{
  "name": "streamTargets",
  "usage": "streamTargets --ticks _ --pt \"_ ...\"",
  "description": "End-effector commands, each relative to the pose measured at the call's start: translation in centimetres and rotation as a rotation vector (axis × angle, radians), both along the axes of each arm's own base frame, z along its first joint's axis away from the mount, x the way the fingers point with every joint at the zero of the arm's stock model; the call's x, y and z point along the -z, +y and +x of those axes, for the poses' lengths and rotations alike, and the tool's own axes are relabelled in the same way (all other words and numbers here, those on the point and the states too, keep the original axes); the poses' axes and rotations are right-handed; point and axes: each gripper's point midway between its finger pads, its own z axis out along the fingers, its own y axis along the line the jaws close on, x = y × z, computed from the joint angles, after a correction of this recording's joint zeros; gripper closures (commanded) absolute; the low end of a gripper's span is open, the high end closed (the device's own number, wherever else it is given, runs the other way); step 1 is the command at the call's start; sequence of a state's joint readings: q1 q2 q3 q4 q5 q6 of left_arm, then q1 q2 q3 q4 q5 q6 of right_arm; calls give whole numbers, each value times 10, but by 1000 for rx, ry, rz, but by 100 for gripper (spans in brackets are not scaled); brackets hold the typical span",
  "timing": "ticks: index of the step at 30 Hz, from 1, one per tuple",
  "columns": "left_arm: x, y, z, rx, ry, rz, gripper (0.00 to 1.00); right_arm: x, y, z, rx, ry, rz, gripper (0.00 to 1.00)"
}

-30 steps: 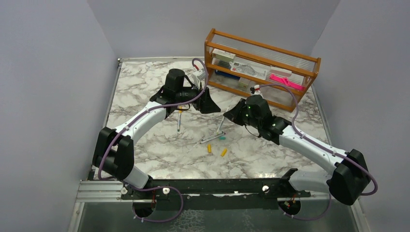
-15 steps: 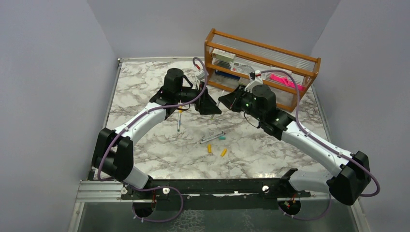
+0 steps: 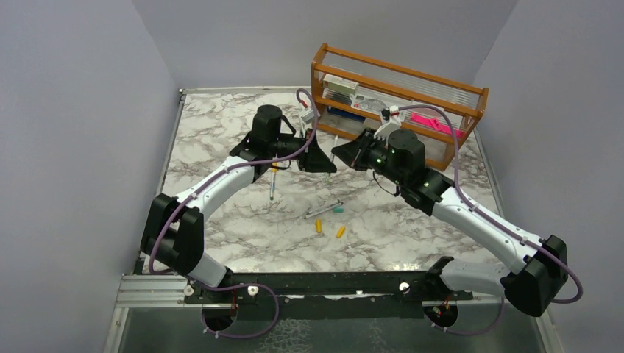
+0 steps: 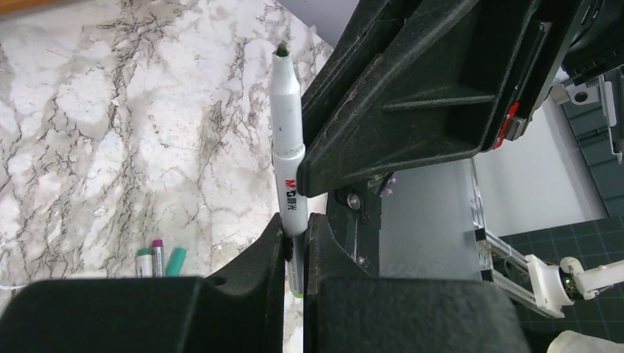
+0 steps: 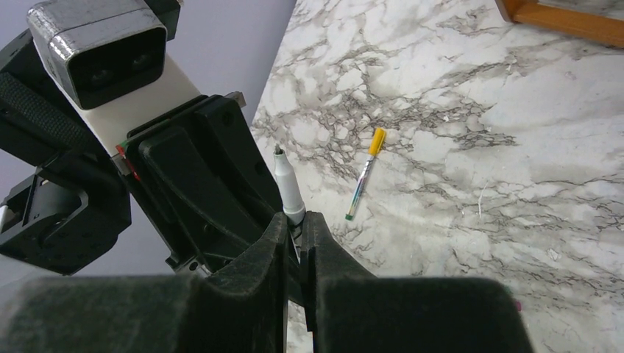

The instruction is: Insert the pens into the pen caps

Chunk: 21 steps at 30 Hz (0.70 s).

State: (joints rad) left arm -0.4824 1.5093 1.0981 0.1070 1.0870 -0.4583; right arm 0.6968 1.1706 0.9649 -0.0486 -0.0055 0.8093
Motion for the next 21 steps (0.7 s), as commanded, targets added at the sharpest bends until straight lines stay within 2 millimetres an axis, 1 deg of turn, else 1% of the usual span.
streamTargets --ticks 1,3,4,5,7,15,19,20,21 --pt "-11 -5 -11 64 -43 -35 100 -25 -3 2 21 -48 24 93" --pt "-10 -5 -12 65 -40 -34 100 -28 -4 2 19 -61 8 75" --pt "-10 -5 -12 68 -39 -35 100 -31 -4 2 15 -71 1 67" --pt "-9 -5 -12 71 -37 -34 100 -32 -4 2 8 -78 -10 62" --pt "-10 -5 -13 73 -37 -35 100 -32 -2 3 -8 -85 -32 57" --pt "-18 -5 -14 88 -48 -41 100 -16 4 6 -28 -35 -95 57" --pt "-18 -6 -10 65 -55 -36 100 -8 5 6 -44 -13 -125 57" --pt "-18 -6 -10 65 -53 -36 100 -6 5 5 -47 -9 -130 59" --pt "-18 -6 -10 63 -54 -36 100 -6 5 4 -49 -11 -131 62"
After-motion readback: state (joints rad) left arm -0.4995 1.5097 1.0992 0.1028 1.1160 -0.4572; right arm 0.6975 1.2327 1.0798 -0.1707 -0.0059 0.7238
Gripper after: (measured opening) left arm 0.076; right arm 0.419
